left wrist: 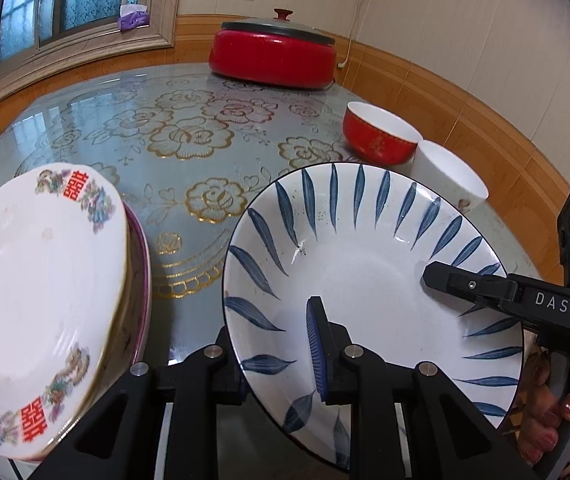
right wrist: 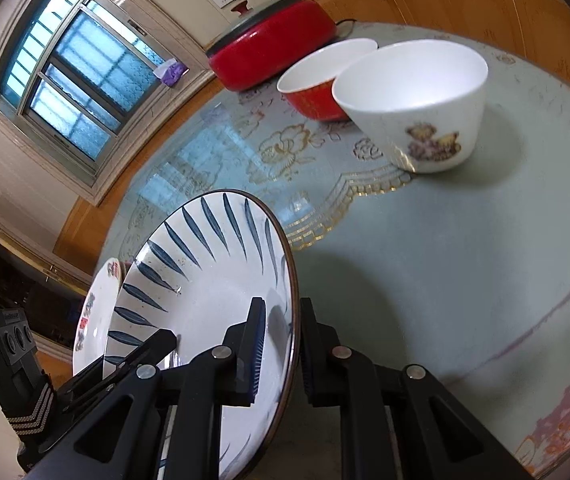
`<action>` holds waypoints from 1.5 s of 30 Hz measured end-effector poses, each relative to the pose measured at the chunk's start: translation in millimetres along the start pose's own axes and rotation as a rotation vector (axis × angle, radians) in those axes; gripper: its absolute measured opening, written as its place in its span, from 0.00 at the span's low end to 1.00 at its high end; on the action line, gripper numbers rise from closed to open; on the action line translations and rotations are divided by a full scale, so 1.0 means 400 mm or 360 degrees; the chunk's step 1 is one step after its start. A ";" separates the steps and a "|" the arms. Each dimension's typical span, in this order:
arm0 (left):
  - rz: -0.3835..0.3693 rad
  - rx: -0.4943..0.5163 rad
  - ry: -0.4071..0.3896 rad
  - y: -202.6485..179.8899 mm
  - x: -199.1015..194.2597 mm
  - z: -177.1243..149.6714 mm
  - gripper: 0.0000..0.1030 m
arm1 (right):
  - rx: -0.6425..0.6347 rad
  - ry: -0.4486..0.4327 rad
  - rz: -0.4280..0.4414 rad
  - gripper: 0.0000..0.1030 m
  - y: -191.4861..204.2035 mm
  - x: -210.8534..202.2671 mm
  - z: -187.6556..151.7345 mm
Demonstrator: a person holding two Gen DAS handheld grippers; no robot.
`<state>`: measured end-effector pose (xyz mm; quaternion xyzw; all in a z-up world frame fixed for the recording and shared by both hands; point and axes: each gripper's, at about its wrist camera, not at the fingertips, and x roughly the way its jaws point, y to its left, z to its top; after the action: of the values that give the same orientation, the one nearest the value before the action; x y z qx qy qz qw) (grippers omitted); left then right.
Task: Organize plates and bowls
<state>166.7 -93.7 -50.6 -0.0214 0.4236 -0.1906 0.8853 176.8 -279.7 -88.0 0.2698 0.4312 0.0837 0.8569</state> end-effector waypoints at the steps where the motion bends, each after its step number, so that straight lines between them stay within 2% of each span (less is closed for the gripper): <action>1: 0.0007 -0.0002 0.0004 0.000 0.001 -0.002 0.22 | 0.0003 0.0007 0.0000 0.15 -0.002 0.003 -0.002; 10: 0.0028 -0.0013 0.0019 0.006 0.022 0.004 0.26 | -0.0004 0.0013 -0.0010 0.17 -0.003 0.024 0.003; 11: 0.0024 -0.0014 0.0015 0.005 0.023 0.005 0.28 | 0.0001 0.0013 -0.0008 0.17 -0.003 0.027 0.004; 13: -0.0005 -0.0013 0.0019 0.002 0.023 0.008 0.37 | 0.0019 0.0014 0.0022 0.21 -0.008 0.032 0.006; 18: -0.0022 0.0050 -0.0008 -0.011 -0.008 -0.001 0.50 | 0.0040 0.0041 0.0097 0.25 -0.021 0.026 0.008; 21: 0.0007 0.0054 -0.0062 -0.004 -0.052 -0.006 0.65 | -0.0021 -0.0054 0.0024 0.29 -0.022 -0.018 0.013; 26: -0.0015 0.0021 -0.0136 0.014 -0.122 0.005 0.68 | -0.0108 -0.0228 -0.0042 0.33 -0.029 -0.122 0.043; 28: -0.0038 -0.0003 -0.0167 0.018 -0.148 0.022 0.75 | -0.0136 -0.0255 -0.0056 0.33 -0.038 -0.152 0.065; 33: -0.0002 -0.0029 -0.0271 0.025 -0.188 0.082 0.85 | -0.0187 -0.0311 -0.0115 0.33 -0.053 -0.206 0.164; 34: 0.0011 -0.0039 -0.0278 0.027 -0.188 0.094 0.88 | -0.0176 -0.0328 -0.0143 0.34 -0.059 -0.214 0.194; 38: 0.0038 -0.0085 -0.0238 0.031 -0.162 0.128 0.88 | -0.0155 -0.0350 -0.0251 0.38 -0.068 -0.204 0.324; 41: 0.0064 -0.0102 -0.0203 0.031 -0.136 0.144 0.89 | -0.0134 -0.0282 -0.0303 0.38 -0.081 -0.155 0.433; 45: 0.0068 -0.0126 -0.0154 0.039 -0.112 0.164 0.90 | -0.0070 -0.0123 -0.0372 0.38 -0.106 -0.051 0.561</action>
<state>196.1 -71.3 21.4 -0.0565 0.3880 -0.1535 0.9070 336.5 -410.6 12.0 0.2018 0.4245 -0.0178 0.8825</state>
